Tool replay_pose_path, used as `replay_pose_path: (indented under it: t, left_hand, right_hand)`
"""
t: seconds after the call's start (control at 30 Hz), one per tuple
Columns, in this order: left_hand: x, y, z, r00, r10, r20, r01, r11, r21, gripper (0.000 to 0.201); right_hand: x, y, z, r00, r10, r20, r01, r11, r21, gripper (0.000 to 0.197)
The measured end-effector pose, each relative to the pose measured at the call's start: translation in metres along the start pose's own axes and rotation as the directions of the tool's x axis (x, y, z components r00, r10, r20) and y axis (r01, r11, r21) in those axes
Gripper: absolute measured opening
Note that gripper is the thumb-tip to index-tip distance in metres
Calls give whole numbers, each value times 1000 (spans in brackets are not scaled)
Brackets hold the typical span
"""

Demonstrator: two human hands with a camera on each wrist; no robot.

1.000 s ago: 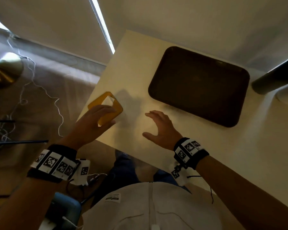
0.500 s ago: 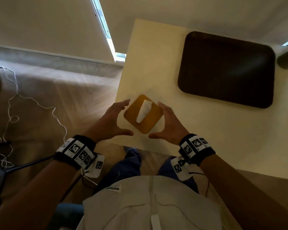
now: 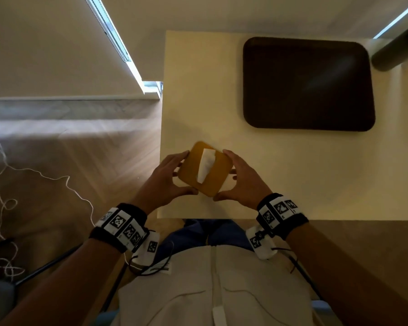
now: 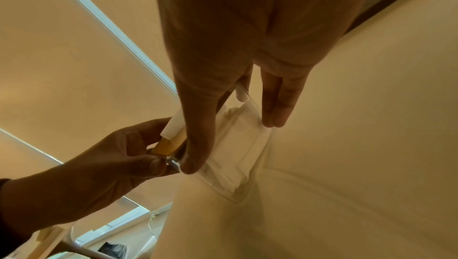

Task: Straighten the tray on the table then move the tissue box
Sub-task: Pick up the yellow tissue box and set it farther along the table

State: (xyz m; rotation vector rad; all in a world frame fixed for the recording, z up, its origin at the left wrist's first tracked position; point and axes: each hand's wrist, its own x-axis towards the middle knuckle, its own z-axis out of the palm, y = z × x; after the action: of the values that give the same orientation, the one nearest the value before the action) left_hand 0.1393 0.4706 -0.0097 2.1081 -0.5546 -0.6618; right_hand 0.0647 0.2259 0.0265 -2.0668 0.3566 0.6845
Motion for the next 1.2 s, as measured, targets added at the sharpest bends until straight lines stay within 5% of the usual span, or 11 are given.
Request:
replay_pose_path:
  t: [0.27, 0.77, 1.2]
  left_hand:
    - [56, 15, -38, 998, 68, -9, -68, 997, 27, 108]
    - [257, 17, -140, 996, 81, -29, -80, 996, 25, 108]
    - [302, -1, -141, 998, -42, -52, 41, 999, -14, 102]
  right_hand:
    - [36, -30, -48, 997, -54, -50, 52, 998, -30, 135]
    - [205, -98, -153, 978, -106, -178, 97, 994, -58, 134]
    - [248, -98, -164, 983, -70, -168, 62, 997, -51, 133]
